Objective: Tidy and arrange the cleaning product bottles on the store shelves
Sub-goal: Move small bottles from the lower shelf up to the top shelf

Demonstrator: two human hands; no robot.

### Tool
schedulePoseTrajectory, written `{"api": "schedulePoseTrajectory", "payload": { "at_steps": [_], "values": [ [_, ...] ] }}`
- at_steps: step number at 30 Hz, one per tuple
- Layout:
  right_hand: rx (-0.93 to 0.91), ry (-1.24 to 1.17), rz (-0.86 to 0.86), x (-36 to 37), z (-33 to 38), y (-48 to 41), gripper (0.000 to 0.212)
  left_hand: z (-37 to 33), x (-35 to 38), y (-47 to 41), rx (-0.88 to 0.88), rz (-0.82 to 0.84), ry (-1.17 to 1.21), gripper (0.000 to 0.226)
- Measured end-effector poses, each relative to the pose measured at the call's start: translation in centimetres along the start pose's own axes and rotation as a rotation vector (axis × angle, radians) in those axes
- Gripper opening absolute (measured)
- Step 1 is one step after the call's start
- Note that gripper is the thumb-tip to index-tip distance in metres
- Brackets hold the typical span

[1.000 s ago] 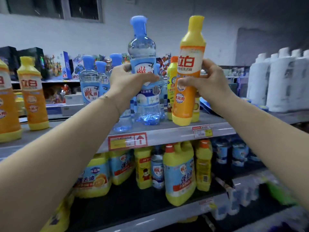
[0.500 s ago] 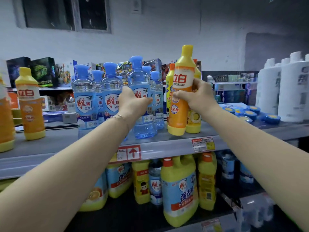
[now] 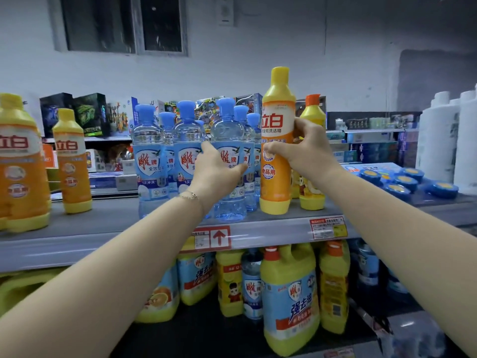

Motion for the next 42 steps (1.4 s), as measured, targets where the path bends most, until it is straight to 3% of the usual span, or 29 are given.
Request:
{"api": "schedulePoseTrajectory", "payload": {
  "at_steps": [4, 7, 11, 17, 23, 28, 36, 42],
  "values": [
    [-0.024, -0.056, -0.013, 0.4, 1.4, 0.1, 0.034, 0.9, -1.5, 2.2, 0.203, -0.095, 0.063, 0.064],
    [-0.058, -0.077, 0.001, 1.6, 2.9, 0.1, 0.033, 1.7, -3.3, 3.9, 0.317, 0.022, 0.11, 0.075],
    [-0.099, -0.144, 0.025, 4.9, 5.6, -0.2, 0.03, 3.1, -5.7, 5.3, 0.311, 0.137, 0.122, 0.091],
    [-0.128, -0.259, 0.094, 12.6, 8.9, -0.7, 0.038, 6.5, -11.1, 4.2, 0.238, 0.114, 0.313, 0.093],
    [-0.136, -0.398, 0.183, 21.1, 11.4, -0.9, 0.045, 10.8, -17.5, 2.4, 0.244, -0.099, 0.285, 0.095],
    [-0.169, -0.237, 0.253, 26.8, 12.8, -0.5, 0.056, 14.0, -23.0, 0.6, 0.226, -0.33, 0.227, 0.093],
    [-0.301, -0.042, 0.393, 34.4, 14.1, 0.7, 0.028, 18.9, -29.5, -1.4, 0.204, -0.463, 0.071, 0.092],
    [-0.386, 0.066, 0.447, 37.0, 14.5, 1.4, 0.026, 21.6, -31.1, -2.8, 0.125, -0.497, 0.028, 0.091]
  ]
}}
Point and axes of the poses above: each hand's wrist, its own y-axis away from the middle knuckle, its own x-axis out of the palm, z = x × y, the point moved 1 cm from there along -y, towards the middle knuckle, and after that the axes turned 15 degrees about -x, right-handed, at the moved point
